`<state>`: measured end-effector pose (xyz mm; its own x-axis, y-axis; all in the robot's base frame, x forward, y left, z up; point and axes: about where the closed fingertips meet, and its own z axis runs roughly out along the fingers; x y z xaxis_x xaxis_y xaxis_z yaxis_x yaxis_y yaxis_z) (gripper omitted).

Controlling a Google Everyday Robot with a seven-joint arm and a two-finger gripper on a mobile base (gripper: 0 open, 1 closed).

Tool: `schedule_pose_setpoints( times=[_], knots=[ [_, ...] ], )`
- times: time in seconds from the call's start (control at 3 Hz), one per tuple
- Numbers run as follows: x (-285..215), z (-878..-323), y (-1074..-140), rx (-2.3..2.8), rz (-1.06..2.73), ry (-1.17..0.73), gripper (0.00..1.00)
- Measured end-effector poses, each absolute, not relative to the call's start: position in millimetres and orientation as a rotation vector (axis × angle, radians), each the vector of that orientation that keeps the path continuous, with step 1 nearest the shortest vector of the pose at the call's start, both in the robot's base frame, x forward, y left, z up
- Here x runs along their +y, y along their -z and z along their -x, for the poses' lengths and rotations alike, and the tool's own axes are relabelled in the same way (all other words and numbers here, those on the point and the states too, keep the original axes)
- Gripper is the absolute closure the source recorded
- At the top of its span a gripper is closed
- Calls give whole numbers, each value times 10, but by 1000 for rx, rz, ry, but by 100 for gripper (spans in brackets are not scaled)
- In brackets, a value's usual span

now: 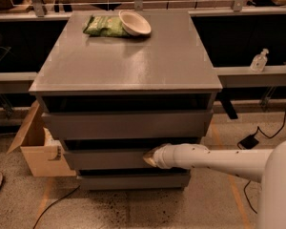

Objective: Close middle drawer

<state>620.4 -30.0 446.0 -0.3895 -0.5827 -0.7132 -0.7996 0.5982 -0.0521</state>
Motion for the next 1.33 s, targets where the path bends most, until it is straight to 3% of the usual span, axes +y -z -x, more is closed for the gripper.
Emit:
schedule_pose_setpoints(
  times=[1.0, 1.33],
  knots=[
    [-302, -6192, -4459, 2116, 1088, -392, 100],
    [-587, -5921, -4376, 2200, 1024, -394, 100]
  ],
)
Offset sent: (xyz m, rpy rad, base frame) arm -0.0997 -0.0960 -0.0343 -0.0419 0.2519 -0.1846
